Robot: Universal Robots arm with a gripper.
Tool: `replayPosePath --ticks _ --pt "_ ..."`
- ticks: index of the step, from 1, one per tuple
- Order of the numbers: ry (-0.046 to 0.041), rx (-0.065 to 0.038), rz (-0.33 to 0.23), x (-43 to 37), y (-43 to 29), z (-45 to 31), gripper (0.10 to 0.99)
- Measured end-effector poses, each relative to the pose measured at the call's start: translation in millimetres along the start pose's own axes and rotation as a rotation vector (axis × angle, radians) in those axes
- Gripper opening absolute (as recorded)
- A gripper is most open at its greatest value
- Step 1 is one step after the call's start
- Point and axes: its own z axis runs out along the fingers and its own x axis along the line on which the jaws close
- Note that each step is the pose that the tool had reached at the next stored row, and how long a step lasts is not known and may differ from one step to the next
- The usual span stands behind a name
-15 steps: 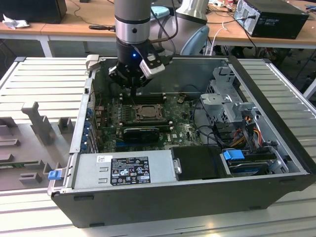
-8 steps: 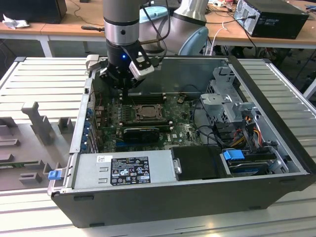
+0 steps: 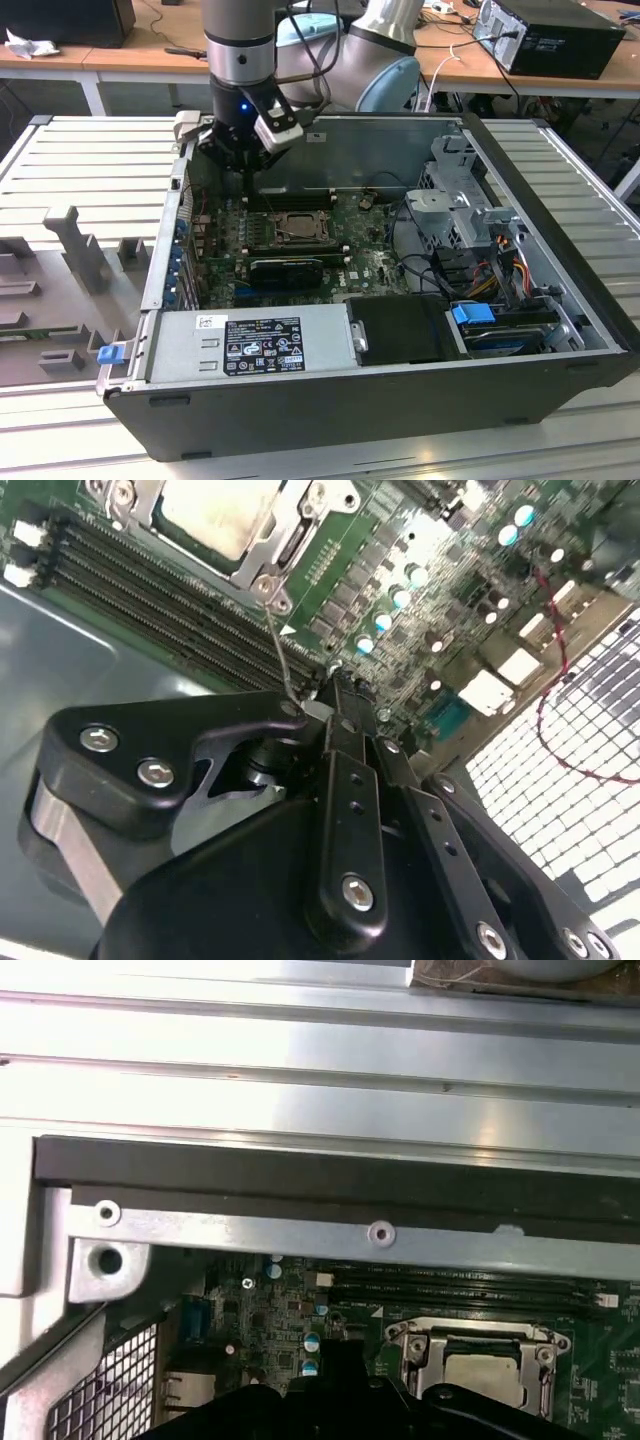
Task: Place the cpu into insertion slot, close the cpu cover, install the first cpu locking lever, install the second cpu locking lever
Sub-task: 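Install the first cpu locking lever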
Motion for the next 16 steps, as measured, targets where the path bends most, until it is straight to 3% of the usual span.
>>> replayPosePath --ticks 4,8,10,13,16 --pt "0.0 0.0 0.0 -8.6 1.1 0.0 0.106" --pt "0.0 0.0 0.0 -27.4 1.5 -0.2 0.106" --pt "0.0001 0.0 0.0 -43.3 1.5 -0.1 0.106" --pt "0.0001 0.0 0.0 -59.0 1.0 0.1 0.106" --pt "-0.0003 -0.005 0.003 -64.5 0.3 0.1 0.106"
